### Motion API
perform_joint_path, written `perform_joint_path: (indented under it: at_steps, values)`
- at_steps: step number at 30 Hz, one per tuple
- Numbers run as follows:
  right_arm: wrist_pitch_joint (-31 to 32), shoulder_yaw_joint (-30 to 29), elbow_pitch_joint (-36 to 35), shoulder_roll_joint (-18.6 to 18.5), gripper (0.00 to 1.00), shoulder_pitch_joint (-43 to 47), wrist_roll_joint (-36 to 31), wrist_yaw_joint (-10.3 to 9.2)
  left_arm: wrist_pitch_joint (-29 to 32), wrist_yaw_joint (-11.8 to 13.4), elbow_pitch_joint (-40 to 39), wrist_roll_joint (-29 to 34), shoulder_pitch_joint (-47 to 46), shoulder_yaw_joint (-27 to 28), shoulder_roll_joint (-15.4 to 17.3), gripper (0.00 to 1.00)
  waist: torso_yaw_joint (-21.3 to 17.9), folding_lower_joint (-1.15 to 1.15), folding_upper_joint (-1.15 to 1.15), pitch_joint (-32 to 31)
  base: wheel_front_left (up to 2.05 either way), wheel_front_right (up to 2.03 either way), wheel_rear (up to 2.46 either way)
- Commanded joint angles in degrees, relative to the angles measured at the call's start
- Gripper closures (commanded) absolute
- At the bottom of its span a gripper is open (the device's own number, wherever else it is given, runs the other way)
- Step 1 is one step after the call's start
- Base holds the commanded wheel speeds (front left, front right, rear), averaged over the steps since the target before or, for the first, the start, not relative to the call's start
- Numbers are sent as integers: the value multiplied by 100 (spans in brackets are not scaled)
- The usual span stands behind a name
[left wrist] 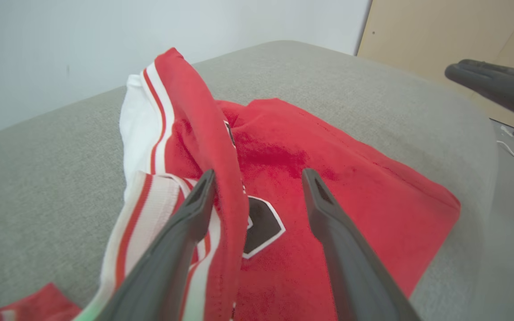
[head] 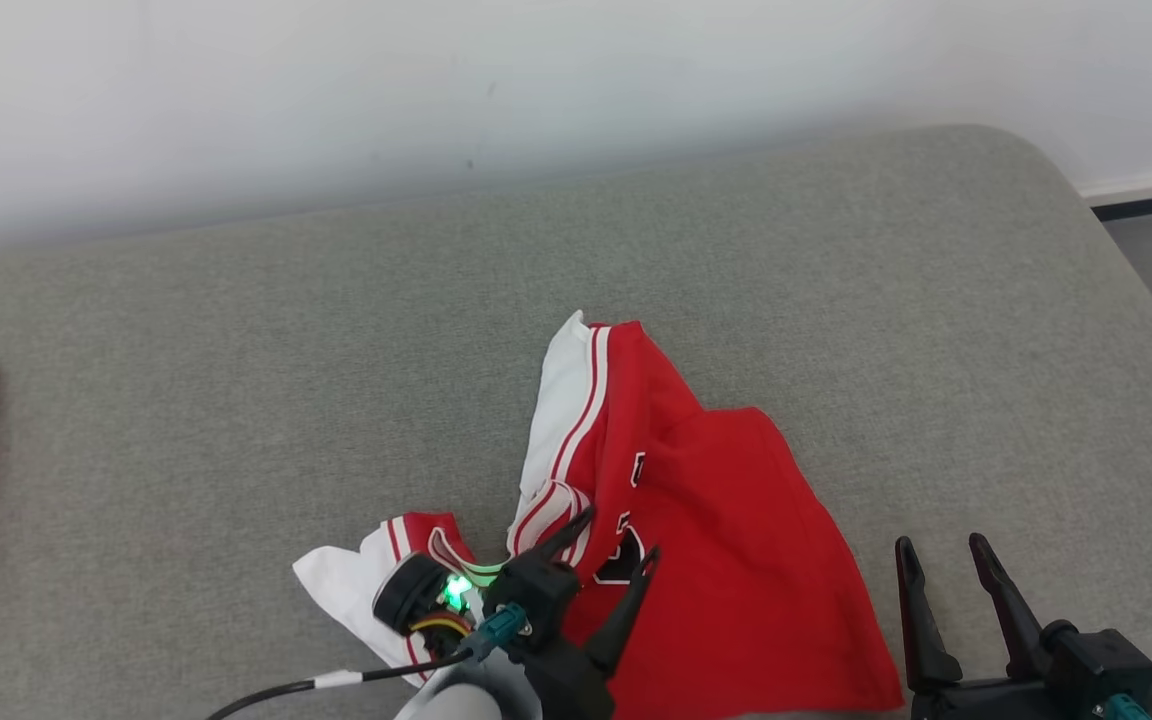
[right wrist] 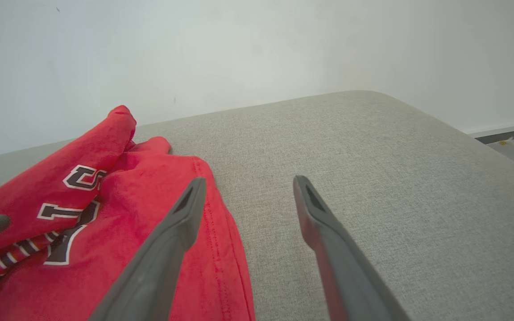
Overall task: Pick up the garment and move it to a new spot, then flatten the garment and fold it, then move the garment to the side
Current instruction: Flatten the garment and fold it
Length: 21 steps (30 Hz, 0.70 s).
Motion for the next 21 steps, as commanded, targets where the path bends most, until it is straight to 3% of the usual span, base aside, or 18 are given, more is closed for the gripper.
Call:
perform_joint_path:
  at_steps: [1, 5, 10, 16, 21]
  values:
    - [-28, 1, 17, 18, 0, 51, -37, -13, -114, 21, -126, 9, -125, 42, -32, 0, 102, 0, 0, -78, 0, 0, 0]
    - [-28, 9, 21, 45, 0, 112, -37, -13, -260, 116, -657, -77, -154, 239, 42, 0, 237, 0, 0, -164, 0, 0, 0]
    - [-28, 6, 44, 54, 0, 174, -9, -13, -285, 382, -1181, -143, 8, 632, 514, 0, 363, 0, 0, -241, 0, 0, 0]
    - [-28, 48, 58, 22, 0, 149, 23, -13, -95, 669, -1278, -318, 349, 1104, 1241, 0, 392, 0, 0, -234, 0, 0, 0]
    - [-28, 79, 56, -32, 0, 108, 35, -13, -86, 785, -1201, -514, 585, 1383, 1540, 0, 364, 0, 0, -179, 0, 0, 0]
